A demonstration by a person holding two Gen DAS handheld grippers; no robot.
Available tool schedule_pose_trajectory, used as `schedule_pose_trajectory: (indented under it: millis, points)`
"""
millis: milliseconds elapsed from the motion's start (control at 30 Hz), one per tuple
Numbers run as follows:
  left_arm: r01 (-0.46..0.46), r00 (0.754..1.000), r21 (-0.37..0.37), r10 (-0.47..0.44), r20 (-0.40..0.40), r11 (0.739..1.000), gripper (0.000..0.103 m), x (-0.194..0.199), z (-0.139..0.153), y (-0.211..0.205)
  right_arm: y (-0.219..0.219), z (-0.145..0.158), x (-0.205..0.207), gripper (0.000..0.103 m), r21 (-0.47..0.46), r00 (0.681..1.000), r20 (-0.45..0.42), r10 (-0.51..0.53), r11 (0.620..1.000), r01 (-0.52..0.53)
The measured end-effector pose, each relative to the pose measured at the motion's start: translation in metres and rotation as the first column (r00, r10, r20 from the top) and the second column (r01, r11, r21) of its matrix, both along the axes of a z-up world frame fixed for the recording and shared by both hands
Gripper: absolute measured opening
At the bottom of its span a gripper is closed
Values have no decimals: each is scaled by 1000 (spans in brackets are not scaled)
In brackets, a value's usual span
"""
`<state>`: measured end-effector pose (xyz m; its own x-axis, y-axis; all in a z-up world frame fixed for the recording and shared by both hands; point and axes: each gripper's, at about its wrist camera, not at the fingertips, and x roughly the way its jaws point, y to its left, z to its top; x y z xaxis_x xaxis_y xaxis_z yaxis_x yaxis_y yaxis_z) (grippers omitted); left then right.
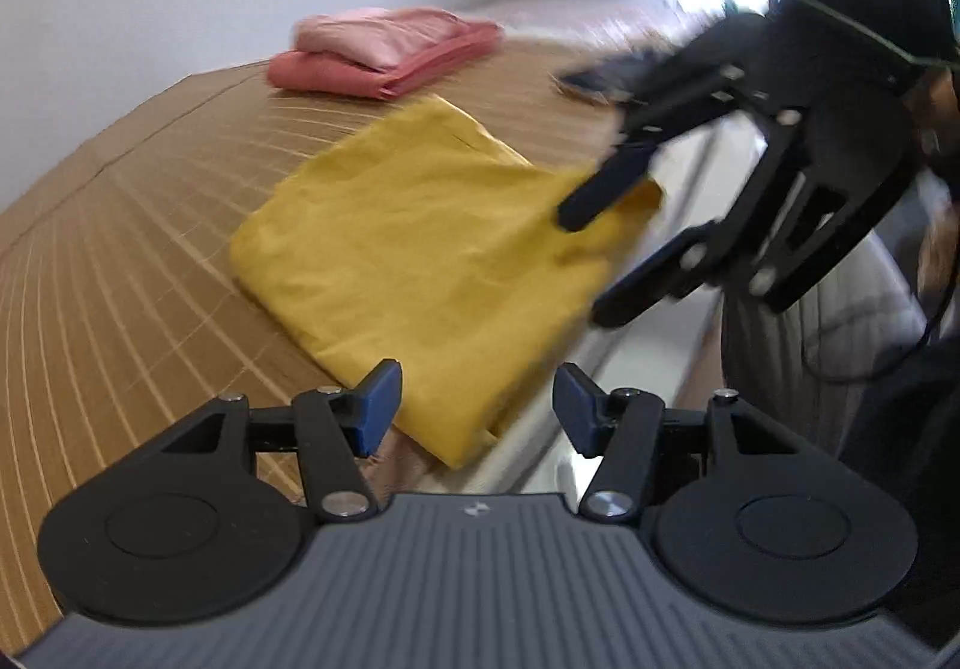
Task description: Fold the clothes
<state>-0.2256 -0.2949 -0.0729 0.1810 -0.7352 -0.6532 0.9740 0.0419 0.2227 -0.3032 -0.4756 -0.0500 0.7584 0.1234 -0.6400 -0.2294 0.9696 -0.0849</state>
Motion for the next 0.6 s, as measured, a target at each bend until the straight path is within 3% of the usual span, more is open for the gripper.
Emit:
schedule_pose_trajectory:
  millis: [67, 200, 300, 433, 600]
  points:
    - [-5, 1000, 18, 5, 29, 1000, 62, -2, -3, -2, 15, -9, 5, 51, -83, 999, -24, 34, 996, -36]
    - [-70, 993, 14, 69, 101, 997, 62, 2, -7, -1, 24, -13, 12, 49, -105, 998, -33, 51, 993, -54]
    - [-80, 990, 18, 77, 119, 997, 62, 4, -7, -3, 26, -16, 11, 49, -142, 998, -24, 50, 988, -53]
    - [-161, 973, 28, 154, 173, 987, 63, 9, -2, 6, 25, -19, 9, 48, -241, 1000, -22, -3, 970, -3]
    - [-187, 974, 22, 182, 135, 982, 63, 10, 3, 16, 14, -14, -3, 48, -241, 997, -3, -74, 968, 72]
